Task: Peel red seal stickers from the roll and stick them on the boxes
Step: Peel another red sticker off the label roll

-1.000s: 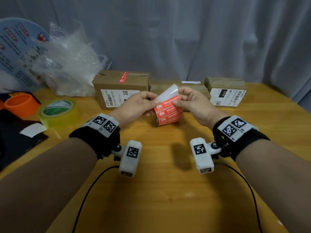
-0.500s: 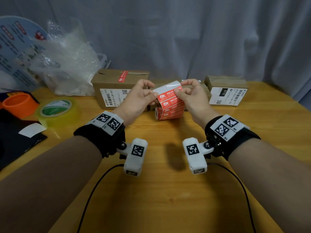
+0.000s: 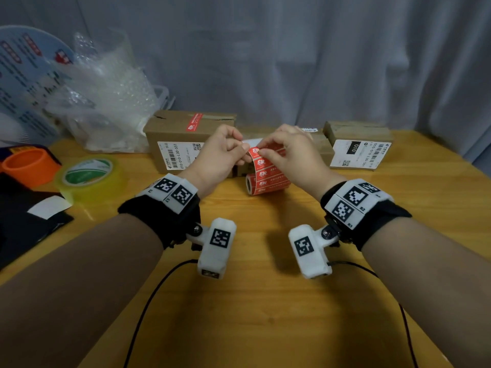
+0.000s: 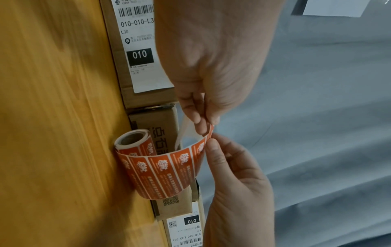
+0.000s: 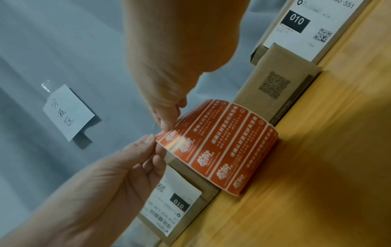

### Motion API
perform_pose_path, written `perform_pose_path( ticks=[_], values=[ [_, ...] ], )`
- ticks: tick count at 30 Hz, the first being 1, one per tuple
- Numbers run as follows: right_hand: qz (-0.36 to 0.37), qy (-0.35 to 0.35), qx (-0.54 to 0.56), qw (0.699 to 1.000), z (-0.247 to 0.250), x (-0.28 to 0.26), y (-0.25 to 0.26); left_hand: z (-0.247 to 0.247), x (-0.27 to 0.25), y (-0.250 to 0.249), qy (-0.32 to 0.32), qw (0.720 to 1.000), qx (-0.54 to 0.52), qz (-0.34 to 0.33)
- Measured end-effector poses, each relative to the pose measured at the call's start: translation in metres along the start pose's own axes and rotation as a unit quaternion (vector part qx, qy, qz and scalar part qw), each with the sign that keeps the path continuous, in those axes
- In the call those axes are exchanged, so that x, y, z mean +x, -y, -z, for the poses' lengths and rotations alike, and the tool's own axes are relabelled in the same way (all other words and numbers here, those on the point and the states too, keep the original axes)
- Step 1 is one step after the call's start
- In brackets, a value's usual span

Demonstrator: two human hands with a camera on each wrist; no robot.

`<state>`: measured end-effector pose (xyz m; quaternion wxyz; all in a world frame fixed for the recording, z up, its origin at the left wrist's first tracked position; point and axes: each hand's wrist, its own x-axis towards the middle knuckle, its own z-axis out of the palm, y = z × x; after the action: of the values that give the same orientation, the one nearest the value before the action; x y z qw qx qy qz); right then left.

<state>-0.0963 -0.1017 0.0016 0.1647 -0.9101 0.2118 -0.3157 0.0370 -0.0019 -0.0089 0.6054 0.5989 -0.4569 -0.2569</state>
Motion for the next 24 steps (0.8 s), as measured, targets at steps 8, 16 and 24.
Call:
perform_pose_path(
  ticks=[8,16,24],
  values=[
    [0.009,0.013,0.044,0.999,-0.0064,-0.0007,-0.0051,-0.002,0.0013,-0.0017,-0.001,0.999,0.04,0.021],
    [-0.003,0.027,0.052,0.998,-0.007,0.0006,-0.0015,-0.0042,0.0008,-0.0024,-0.053,0.997,0.055,0.005],
    [0.031,0.002,0.054,0.998,-0.0069,0.0026,-0.004,-0.0025,0.0021,-0.0068,-0.058,0.996,-0.054,0.035]
  ],
)
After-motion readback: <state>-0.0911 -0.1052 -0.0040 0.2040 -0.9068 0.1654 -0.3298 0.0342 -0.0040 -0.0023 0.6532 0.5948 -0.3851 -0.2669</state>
